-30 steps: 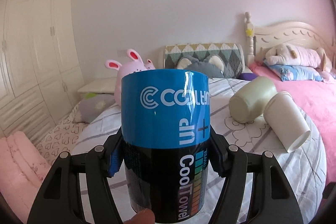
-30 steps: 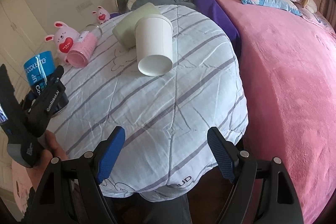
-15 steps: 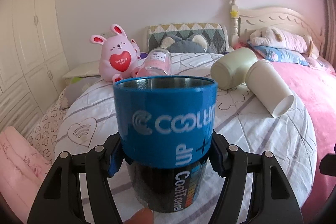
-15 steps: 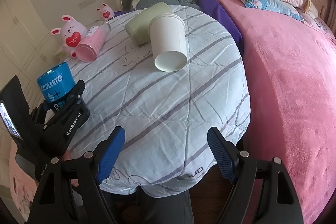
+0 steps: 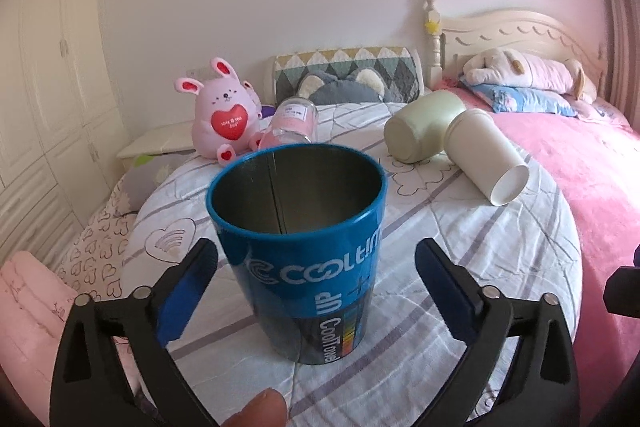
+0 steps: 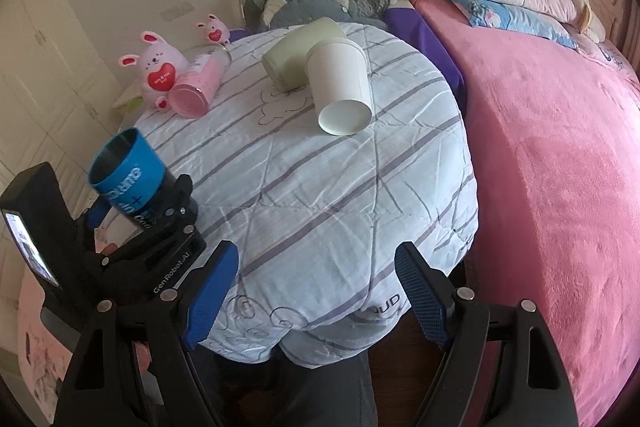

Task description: Flip cup upright

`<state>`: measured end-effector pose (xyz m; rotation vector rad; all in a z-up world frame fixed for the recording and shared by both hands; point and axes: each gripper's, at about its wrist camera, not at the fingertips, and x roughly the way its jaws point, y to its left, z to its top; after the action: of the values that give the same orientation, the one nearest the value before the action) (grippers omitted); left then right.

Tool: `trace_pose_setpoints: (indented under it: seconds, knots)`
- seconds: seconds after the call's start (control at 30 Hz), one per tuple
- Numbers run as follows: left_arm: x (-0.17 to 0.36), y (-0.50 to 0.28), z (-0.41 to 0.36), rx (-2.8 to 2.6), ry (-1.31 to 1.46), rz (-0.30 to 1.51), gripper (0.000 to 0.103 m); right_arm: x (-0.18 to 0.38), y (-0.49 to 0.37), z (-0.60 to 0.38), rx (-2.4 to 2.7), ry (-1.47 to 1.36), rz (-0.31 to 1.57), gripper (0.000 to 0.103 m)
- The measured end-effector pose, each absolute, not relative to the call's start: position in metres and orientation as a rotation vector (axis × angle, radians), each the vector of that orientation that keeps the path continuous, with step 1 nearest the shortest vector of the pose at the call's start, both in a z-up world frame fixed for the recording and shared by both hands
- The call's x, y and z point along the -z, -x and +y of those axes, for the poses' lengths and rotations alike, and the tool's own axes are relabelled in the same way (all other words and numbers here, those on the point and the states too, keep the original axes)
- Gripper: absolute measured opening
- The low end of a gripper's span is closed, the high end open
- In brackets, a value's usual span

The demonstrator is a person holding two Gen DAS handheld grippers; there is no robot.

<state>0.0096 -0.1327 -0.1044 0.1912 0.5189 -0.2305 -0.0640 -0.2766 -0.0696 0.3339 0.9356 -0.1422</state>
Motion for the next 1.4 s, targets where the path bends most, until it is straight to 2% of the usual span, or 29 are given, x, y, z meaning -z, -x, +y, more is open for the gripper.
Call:
trace_pose_setpoints:
  seconds: [0.3, 0.7, 0.87, 1.4]
  knots:
    - [0.067, 0.018, -0.110, 0.246, -0.165, 0.495, 0.103, 0.043, 0.088, -0.261, 0.142, -0.323, 0.849, 0.082]
    - [-0.006, 0.066, -0.041, 0.163, -0.121, 0.623, 0.103, -0.008, 0.124, -0.218, 0.145, -0.246, 0.620, 0.082]
    - [-0.010, 0.086, -0.024, 0.119, -0.146, 0.689, 0.103, -0.015, 0.129, -0.200, 0.124, -0.210, 0.592, 0.082]
    - [-0.015, 0.113, -0.015, 0.107, -0.156, 0.712, 0.103, -0.007, 0.145, -0.186, 0.109, -0.200, 0.599, 0.082]
